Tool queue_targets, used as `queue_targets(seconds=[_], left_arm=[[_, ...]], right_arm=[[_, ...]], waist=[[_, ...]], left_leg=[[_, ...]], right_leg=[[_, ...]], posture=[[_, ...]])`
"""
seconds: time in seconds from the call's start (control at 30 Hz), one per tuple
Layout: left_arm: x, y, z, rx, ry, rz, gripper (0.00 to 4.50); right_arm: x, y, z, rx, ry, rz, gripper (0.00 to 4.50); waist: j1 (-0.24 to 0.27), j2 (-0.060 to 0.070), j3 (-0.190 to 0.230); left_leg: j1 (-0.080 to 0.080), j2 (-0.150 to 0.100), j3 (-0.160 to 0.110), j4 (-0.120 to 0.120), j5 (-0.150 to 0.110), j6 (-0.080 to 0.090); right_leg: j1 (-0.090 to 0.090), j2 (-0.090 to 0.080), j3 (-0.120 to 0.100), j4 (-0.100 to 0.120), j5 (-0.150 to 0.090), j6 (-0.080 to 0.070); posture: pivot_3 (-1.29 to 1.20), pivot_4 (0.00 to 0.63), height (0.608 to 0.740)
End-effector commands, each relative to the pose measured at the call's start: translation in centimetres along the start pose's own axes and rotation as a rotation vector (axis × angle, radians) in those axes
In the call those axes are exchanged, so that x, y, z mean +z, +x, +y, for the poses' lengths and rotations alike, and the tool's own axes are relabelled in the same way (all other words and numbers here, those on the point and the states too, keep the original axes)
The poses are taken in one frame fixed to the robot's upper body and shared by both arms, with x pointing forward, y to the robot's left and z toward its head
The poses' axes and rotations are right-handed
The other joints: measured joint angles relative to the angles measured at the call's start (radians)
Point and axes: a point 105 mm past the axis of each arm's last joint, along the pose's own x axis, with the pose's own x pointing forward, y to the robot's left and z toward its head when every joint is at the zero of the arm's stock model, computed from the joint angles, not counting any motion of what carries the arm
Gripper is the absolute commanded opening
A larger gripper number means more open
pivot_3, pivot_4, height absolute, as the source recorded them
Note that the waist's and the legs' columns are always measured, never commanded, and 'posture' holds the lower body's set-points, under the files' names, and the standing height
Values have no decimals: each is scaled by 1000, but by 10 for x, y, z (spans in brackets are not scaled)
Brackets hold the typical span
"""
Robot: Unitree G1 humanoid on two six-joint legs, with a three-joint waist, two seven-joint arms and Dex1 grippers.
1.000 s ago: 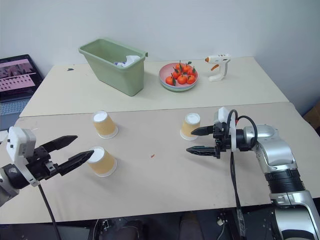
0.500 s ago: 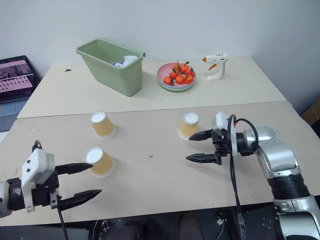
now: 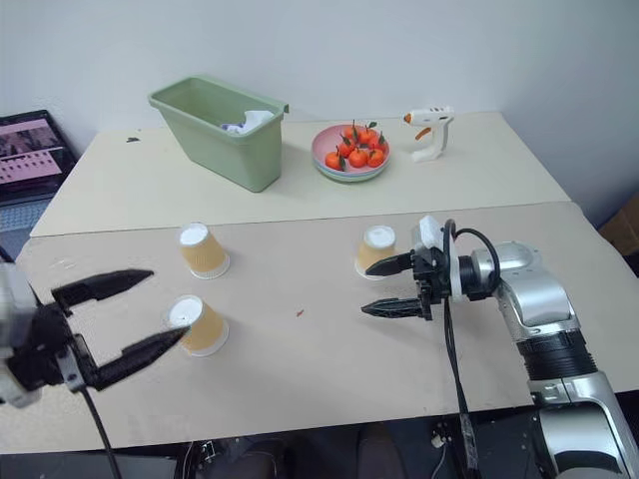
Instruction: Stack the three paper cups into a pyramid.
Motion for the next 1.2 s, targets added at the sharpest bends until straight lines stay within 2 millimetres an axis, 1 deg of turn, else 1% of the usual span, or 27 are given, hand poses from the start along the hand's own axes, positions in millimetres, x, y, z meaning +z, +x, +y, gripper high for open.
queue_targets(seconds=[0.03, 0.13, 0.27, 0.4, 0.5, 0.57, 0.67, 0.8, 0.93, 1.2], left_arm=[[-15, 2, 4, 107, -27, 38, 4484], [-24, 9, 8, 175, -49, 43, 4484], [-22, 16, 12, 224, -38, 8, 4484], [-21, 4, 23, 296, -57, -13, 4484], [-23, -10, 36, 344, -94, -23, 4484], [-26, -18, 41, 358, -114, -21, 4484], [-33, -23, 46, 366, -141, -9, 4484], [-37, -19, 48, 338, -164, -16, 4484], [-41, -8, 46, 291, -175, -12, 4484], [-60, 5, 46, 249, -215, 16, 4484]], right_arm=[[13, 2, 0, 25, -49, -23, 4500], [13, 8, 1, 46, -45, -27, 4500], [13, 12, 0, 57, -39, -35, 4500], [14, 14, 0, 63, -41, -40, 4500], [14, 15, 1, 66, -33, -50, 4500], [14, 15, 2, 66, -30, -52, 4500], [13, 15, 2, 60, -25, -55, 4500], [13, 15, 3, 51, -24, -58, 4500], [13, 14, 3, 37, -24, -61, 4500], [11, 9, 8, 9, -14, -66, 4500]], waist=[[1, 0, 0], [5, 0, 1], [8, 0, 1], [4, 0, 1], [3, 0, 1], [3, 0, 1], [4, 0, 1], [7, 0, 1], [6, 0, 1], [4, 0, 1]], left_leg=[[1, 1, 1, 0, 0, 0], [3, 2, 1, 0, 0, 0], [4, 2, 1, 1, 0, 0], [3, 2, 1, 0, 0, 0], [3, 3, 2, 0, -1, -1], [3, 3, 2, 0, -1, 0], [3, 3, 2, 0, -1, 0], [3, 3, 2, 0, -1, 0], [3, 3, 2, 0, -1, 0], [3, 3, 2, 0, -1, 0]], right_leg=[[0, 0, 0, 0, 0, -1], [2, 2, 0, 1, -1, -2], [4, 2, 0, 1, -1, -2], [2, 2, 0, 1, -1, -3], [1, 3, 0, 1, -1, -3], [1, 3, 0, 1, -1, -3], [2, 3, 0, 1, -1, -3], [2, 3, 0, 1, -1, -3], [2, 3, 0, 1, -1, -3], [2, 3, 0, 1, -1, -3]], posture=[[0, 150, 725], [0, 150, 725], [0, 150, 725], [0, 150, 725], [0, 150, 725], [0, 150, 725], [0, 150, 725], [0, 150, 725], [0, 150, 725], [0, 150, 725]])
